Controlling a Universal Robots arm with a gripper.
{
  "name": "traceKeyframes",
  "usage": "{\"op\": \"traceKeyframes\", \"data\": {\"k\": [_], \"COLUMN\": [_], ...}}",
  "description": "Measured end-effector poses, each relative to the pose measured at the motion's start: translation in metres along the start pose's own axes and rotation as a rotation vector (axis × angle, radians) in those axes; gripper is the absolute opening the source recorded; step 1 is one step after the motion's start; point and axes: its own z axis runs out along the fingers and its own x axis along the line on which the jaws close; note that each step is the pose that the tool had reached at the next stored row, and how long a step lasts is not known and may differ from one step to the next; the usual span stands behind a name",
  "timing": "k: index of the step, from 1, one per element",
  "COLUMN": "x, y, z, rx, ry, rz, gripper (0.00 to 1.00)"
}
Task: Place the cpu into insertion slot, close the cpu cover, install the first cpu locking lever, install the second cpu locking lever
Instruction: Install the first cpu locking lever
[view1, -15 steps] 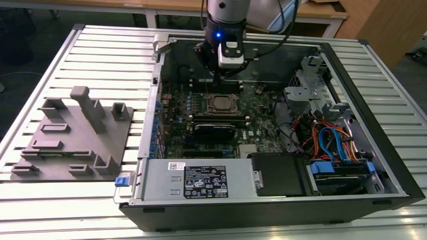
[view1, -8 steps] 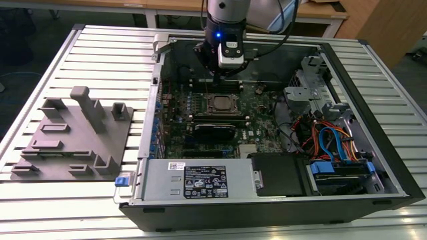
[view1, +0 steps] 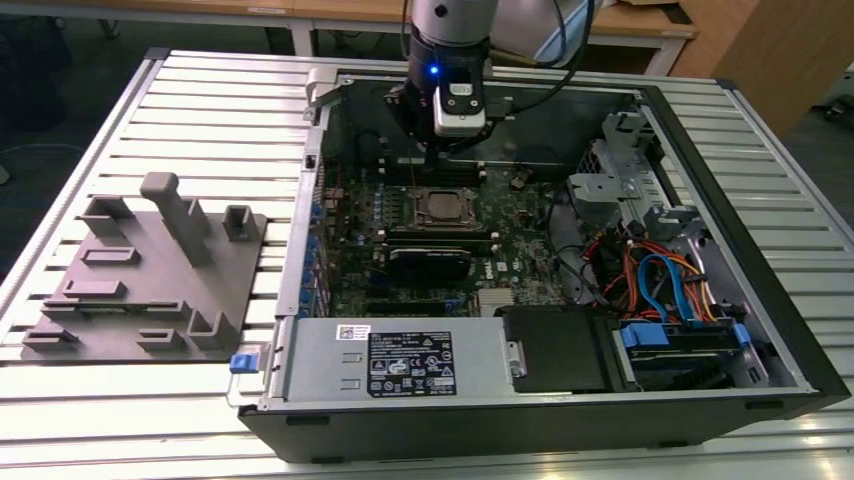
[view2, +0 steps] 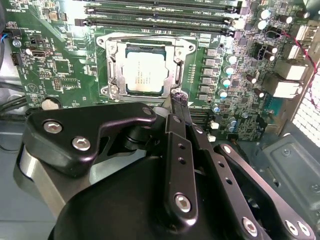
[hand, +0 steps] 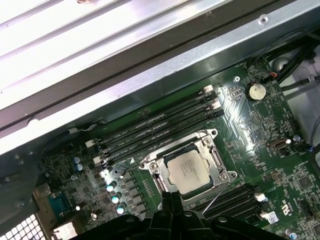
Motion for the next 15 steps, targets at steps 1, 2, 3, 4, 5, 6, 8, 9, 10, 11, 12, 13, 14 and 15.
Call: {"op": "traceKeyframes", "data": {"k": [1, 2, 3, 4, 5, 6, 8, 9, 10, 11, 12, 13, 14, 15], "x": [0.0014, 0.0025, 0.0032, 0.0038, 0.0043, 0.0046, 0.0047, 0.0047, 0.0047, 0.0048, 0.0048, 0.0048, 0.0048, 0.0048], "y": [-0.0007, -0.0012, -0.0016, -0.0018, -0.0020, -0.0022, -0.0023, -0.0023, -0.0023, -0.0023, -0.0023, -0.0023, -0.0023, -0.0023], "z": [0.0000, 0.0000, 0.0000, 0.0000, 0.0001, 0.0001, 0.0001, 0.0000, 0.0001, 0.0000, 0.0001, 0.0001, 0.0001, 0.0000], "rx": [-0.0009, -0.0021, -0.0039, -0.0044, -0.0047, -0.0047, -0.0046, -0.0046, -0.0046, -0.0046, -0.0046, -0.0046, -0.0047, -0.0046], "ry": [-0.0009, -0.0013, -0.0010, -0.0009, -0.0008, -0.0008, -0.0007, -0.0008, -0.0008, -0.0008, -0.0008, -0.0008, -0.0008, -0.0008], "rz": [0.000, 0.000, 0.000, 0.000, 0.000, 0.000, 0.000, 0.000, 0.000, 0.000, 0.000, 0.000, 0.000, 0.000], "gripper": [0.10, 0.10, 0.10, 0.10, 0.10, 0.10, 0.10, 0.10, 0.10, 0.10, 0.10, 0.10, 0.10, 0.10]}}
